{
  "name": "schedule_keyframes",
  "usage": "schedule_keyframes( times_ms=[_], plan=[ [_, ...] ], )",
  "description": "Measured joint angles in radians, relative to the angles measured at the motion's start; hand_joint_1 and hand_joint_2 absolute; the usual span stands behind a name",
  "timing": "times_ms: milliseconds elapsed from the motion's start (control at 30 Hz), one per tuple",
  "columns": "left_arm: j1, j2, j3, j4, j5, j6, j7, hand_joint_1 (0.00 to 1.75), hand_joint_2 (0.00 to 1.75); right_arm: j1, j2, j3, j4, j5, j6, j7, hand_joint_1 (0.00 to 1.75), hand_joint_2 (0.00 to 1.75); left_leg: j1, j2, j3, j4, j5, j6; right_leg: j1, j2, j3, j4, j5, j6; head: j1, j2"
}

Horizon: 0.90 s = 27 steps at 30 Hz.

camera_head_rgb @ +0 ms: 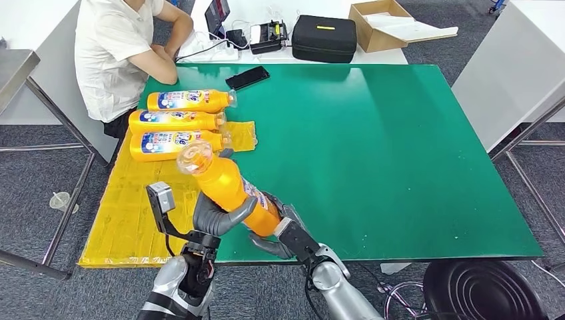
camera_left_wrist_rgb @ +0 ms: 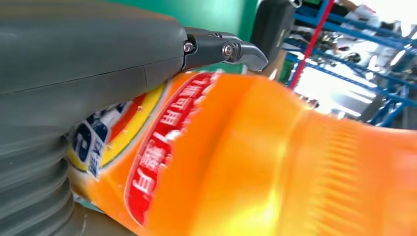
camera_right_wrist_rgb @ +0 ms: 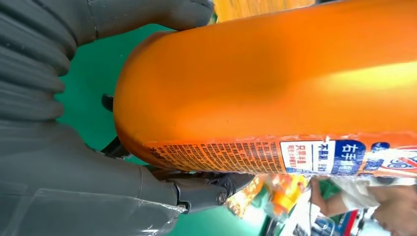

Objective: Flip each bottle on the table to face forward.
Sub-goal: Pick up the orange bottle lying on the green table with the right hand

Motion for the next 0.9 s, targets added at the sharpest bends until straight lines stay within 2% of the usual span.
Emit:
schedule_keyframes(
  times_ms=[267, 300, 400, 433, 467, 533, 667, 700, 900],
  plan=[
    [-0.003, -0.002, 0.015, 0.000, 0.028, -0.002, -0.010, 0.00, 1.75, -0.015, 0.018, 0.007, 0.060, -0.002, -0.004, -0.004, 1.75, 1.75, 0.000, 0.000, 0.000, 0.000, 0.000, 0.000, 0.000, 0.000, 0.000, 0.000, 0.000, 0.000, 0.000, 0.000],
    [-0.003, -0.002, 0.017, 0.000, 0.028, -0.002, -0.010, 0.21, 1.75, -0.016, 0.019, 0.007, 0.064, -0.002, -0.004, -0.004, 1.75, 1.75, 0.000, 0.000, 0.000, 0.000, 0.000, 0.000, 0.000, 0.000, 0.000, 0.000, 0.000, 0.000, 0.000, 0.000],
    [-0.004, -0.002, 0.021, 0.000, 0.041, -0.011, -0.008, 1.52, 1.75, -0.020, 0.020, 0.008, 0.074, -0.004, -0.004, -0.005, 1.75, 1.75, 0.000, 0.000, 0.000, 0.000, 0.000, 0.000, 0.000, 0.000, -0.001, 0.000, 0.000, 0.000, 0.000, 0.000],
    [-0.004, -0.002, 0.022, 0.001, 0.052, -0.018, -0.005, 1.75, 1.75, -0.021, 0.020, 0.008, 0.077, -0.004, -0.003, -0.006, 1.75, 1.75, 0.000, 0.000, 0.000, 0.000, 0.000, 0.000, 0.000, 0.000, -0.001, 0.000, 0.000, 0.000, 0.000, 0.000],
    [-0.004, -0.002, 0.023, 0.002, 0.064, -0.025, -0.003, 1.75, 1.75, -0.023, 0.020, 0.008, 0.081, -0.005, -0.003, -0.007, 1.72, 1.75, 0.000, 0.000, 0.000, 0.000, 0.000, 0.000, 0.000, 0.000, -0.001, 0.000, 0.000, 0.000, 0.000, 0.000],
    [-0.004, -0.002, 0.024, 0.006, 0.078, -0.035, -0.004, 1.75, 1.75, -0.028, 0.020, 0.008, 0.091, -0.006, -0.003, -0.011, 1.54, 1.75, 0.000, 0.000, 0.000, 0.000, 0.000, 0.000, 0.000, 0.000, -0.001, 0.000, 0.000, 0.000, 0.000, 0.000],
    [-0.007, -0.002, 0.024, 0.018, 0.080, -0.049, -0.013, 1.75, 1.75, -0.034, 0.020, 0.007, 0.104, -0.021, 0.005, -0.022, 0.10, 1.75, 0.000, 0.000, 0.000, 0.000, 0.000, 0.000, 0.000, 0.000, 0.000, 0.000, 0.000, 0.000, 0.000, 0.000],
    [-0.008, -0.002, 0.023, 0.021, 0.080, -0.051, -0.015, 1.75, 1.75, -0.035, 0.020, 0.006, 0.106, -0.030, 0.011, -0.024, 0.00, 1.75, 0.000, 0.000, 0.000, 0.000, 0.000, 0.000, 0.000, 0.000, 0.000, 0.000, 0.000, 0.000, 0.000, 0.000],
    [-0.012, -0.002, 0.019, 0.036, 0.069, -0.071, 0.016, 1.75, 1.75, -0.028, 0.026, -0.006, 0.106, -0.074, 0.028, -0.046, 0.00, 1.75, 0.000, 0.000, -0.001, 0.000, 0.000, 0.000, 0.000, 0.000, -0.001, 0.000, 0.000, 0.000, 0.000, 0.000]
  ],
)
